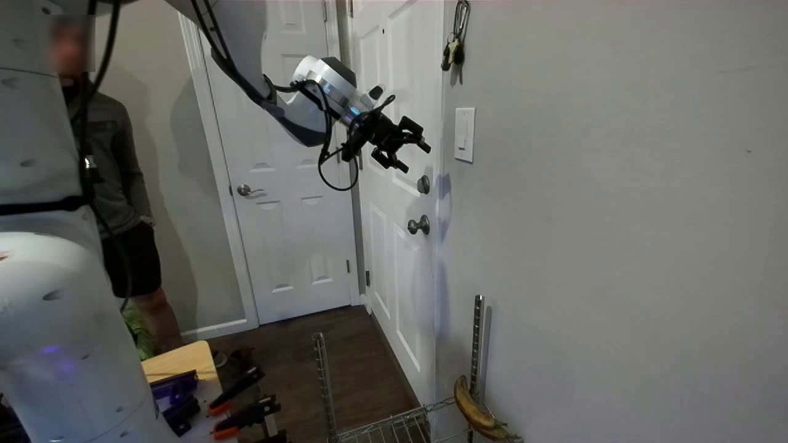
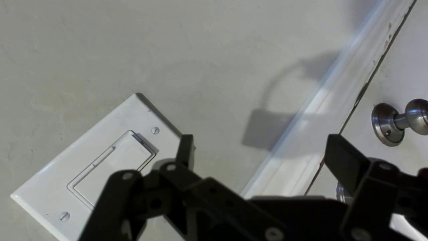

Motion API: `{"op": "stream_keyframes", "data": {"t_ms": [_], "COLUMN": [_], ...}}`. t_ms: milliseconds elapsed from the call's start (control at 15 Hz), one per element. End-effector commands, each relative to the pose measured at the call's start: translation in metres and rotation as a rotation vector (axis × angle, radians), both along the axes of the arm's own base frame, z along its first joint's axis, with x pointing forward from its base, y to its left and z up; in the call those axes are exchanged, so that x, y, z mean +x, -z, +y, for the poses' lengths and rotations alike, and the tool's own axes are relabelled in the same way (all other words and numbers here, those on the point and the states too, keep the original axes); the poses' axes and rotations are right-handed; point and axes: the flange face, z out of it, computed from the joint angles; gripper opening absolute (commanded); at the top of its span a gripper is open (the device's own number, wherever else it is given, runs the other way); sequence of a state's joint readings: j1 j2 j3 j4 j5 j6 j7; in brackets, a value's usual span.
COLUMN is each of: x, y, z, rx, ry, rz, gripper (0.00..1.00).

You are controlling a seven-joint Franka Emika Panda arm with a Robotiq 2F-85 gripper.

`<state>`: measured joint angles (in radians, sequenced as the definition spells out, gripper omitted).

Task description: Flip the switch

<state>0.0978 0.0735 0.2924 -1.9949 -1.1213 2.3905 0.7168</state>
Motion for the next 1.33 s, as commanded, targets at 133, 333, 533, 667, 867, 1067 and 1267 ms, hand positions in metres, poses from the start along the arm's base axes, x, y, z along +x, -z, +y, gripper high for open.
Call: {"op": "stream_keyframes", "data": {"t_ms": [133,333,533,667,867,1067,1267], "x": [0.000,0.013,0.024,0.029,0.034,0.041,0.044], "y": [-0.001,-0.001,-0.010,-0.017,-0.024,-0.024,-0.020], "z": [0.000,-0.007,-0.020,-0.029,-0.037,-0.040,-0.044], "rx": [0.000,-0.026,-0.058,-0.074,-0.078,-0.061,-0.055], "ry": [0.000,-0.026,-0.050,-0.059,-0.086,-0.120,-0.125], "rz": [0.001,0.018,0.044,0.057,0.069,0.093,0.116], "gripper": [1.00,1.00,1.00,1.00,1.00,1.00,1.00]}}
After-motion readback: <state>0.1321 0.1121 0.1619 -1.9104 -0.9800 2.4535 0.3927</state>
